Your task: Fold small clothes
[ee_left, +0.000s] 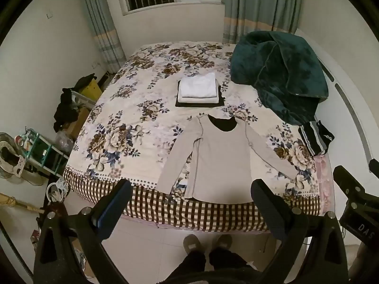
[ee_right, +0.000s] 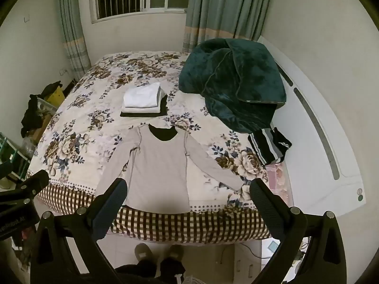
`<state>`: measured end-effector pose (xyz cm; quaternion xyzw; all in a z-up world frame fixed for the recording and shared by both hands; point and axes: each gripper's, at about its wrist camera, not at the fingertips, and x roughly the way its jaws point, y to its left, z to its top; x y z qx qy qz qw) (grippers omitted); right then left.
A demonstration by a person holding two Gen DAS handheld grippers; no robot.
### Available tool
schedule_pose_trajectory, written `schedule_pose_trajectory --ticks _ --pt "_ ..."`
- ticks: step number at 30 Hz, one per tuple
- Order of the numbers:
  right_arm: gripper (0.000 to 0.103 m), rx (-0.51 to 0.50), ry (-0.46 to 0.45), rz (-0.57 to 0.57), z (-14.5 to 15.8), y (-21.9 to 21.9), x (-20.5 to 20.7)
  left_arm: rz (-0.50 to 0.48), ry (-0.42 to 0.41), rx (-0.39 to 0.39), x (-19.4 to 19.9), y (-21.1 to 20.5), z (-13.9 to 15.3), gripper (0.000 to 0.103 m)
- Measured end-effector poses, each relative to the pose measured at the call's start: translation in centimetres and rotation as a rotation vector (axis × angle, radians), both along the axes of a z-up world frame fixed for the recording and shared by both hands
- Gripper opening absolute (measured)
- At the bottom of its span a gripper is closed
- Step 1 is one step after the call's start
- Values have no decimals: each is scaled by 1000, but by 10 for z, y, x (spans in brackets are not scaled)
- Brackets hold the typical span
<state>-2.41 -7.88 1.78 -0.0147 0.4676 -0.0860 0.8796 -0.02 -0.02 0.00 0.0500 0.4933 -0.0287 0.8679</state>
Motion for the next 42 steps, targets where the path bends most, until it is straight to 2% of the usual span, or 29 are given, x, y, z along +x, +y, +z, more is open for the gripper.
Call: schedule_pose_trajectory --ticks 8,19,42 --pt "103 1 -9 -5 1 -2 0 -11 4 6 -1 -9 0 103" --pt "103 -1 -7 0 4 4 -6 4 -3 -11 1 2 1 103" --pt "103 9 -28 7 14 7 -12 -12 -23 -32 1 -2 21 103"
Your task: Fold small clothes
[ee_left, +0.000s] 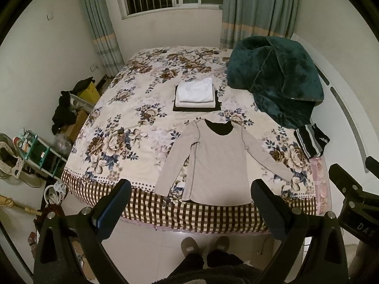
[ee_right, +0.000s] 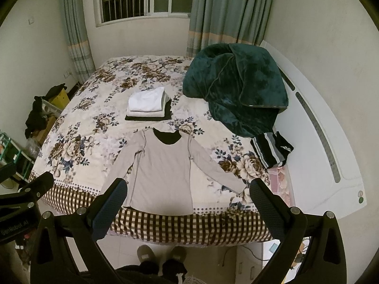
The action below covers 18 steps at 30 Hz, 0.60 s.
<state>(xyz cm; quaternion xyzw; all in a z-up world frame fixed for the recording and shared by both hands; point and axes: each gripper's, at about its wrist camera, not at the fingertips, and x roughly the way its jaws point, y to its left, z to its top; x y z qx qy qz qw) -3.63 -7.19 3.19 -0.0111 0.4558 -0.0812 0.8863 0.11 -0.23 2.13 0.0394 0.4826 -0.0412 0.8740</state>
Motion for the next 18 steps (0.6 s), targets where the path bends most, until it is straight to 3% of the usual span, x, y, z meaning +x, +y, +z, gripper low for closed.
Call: schedule_pose_trajectory --ticks 18 --pt "103 2 -3 10 11 -7 6 1 -4 -4 2 -5 2 103"
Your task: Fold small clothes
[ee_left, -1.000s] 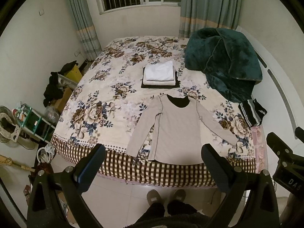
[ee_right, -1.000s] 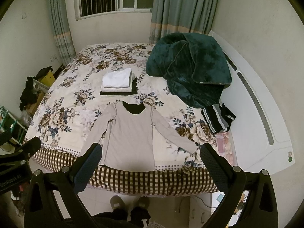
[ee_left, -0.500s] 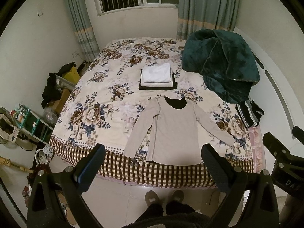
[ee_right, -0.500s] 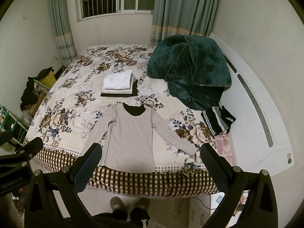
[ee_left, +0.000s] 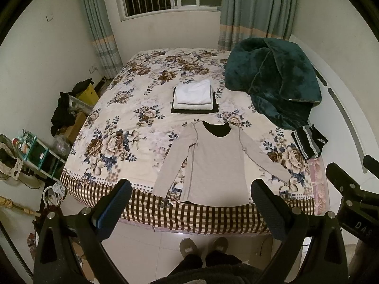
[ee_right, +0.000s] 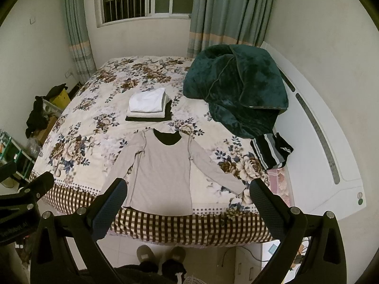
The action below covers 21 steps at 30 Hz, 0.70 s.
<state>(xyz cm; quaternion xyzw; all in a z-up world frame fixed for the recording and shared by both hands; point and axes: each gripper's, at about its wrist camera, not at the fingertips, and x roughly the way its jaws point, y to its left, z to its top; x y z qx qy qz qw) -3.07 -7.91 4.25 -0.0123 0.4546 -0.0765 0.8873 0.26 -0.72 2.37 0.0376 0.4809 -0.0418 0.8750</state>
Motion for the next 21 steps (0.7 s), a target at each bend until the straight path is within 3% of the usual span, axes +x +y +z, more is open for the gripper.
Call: schedule_pose_trajectory --ticks 21 --pt "103 6 -12 5 15 -4 11 1 -7 6 8 -5 5 103"
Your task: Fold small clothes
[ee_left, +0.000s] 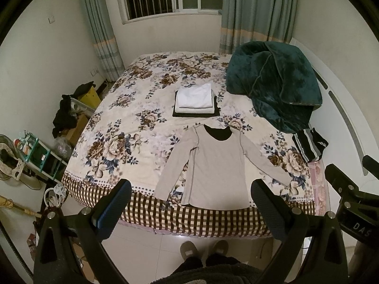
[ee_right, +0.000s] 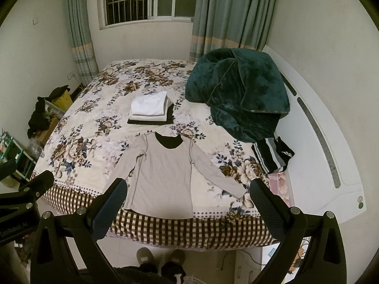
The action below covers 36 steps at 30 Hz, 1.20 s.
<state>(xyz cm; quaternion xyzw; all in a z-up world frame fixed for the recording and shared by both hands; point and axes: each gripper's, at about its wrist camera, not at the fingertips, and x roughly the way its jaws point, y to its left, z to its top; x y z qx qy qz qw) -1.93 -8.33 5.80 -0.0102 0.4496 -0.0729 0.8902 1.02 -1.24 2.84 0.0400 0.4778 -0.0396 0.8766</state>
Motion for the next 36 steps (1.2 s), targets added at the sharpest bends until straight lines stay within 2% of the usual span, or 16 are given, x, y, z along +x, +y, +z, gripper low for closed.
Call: schedule_pose_trajectory --ticks 11,15,17,20,23,26,28,30,32,34,36 --pt "103 -2 3 -16 2 -5 9 -2 -3 -6 0 -4 -1 103" --pt "103 15 7 -65 -16 -15 13 1 -20 9 20 -7 -8 103" --pt "103 41 15 -116 -33 -31 25 5 -39 22 33 -7 -26 103" --pt "103 62 53 -227 -79 -63 35 11 -72 55 63 -10 -58 103" --pt "103 78 107 -377 -142 -115 42 1 -71 117 97 -21 -105 103" --pt "103 117 186 -535 -222 -185 47 -17 -20 160 132 -43 -166 103" --pt "103 152 244 -621 -277 -228 44 -23 47 197 153 -55 -211 103" --pt "103 254 320 -718 -347 -280 45 16 81 241 176 -68 -258 103" --pt "96 407 376 -820 -414 -327 48 59 72 286 188 -74 -293 103" --pt "90 529 386 -900 -471 -363 51 84 101 310 204 -77 -330 103" --pt "87 600 380 -973 -523 -392 56 121 172 328 225 -79 -379 103"
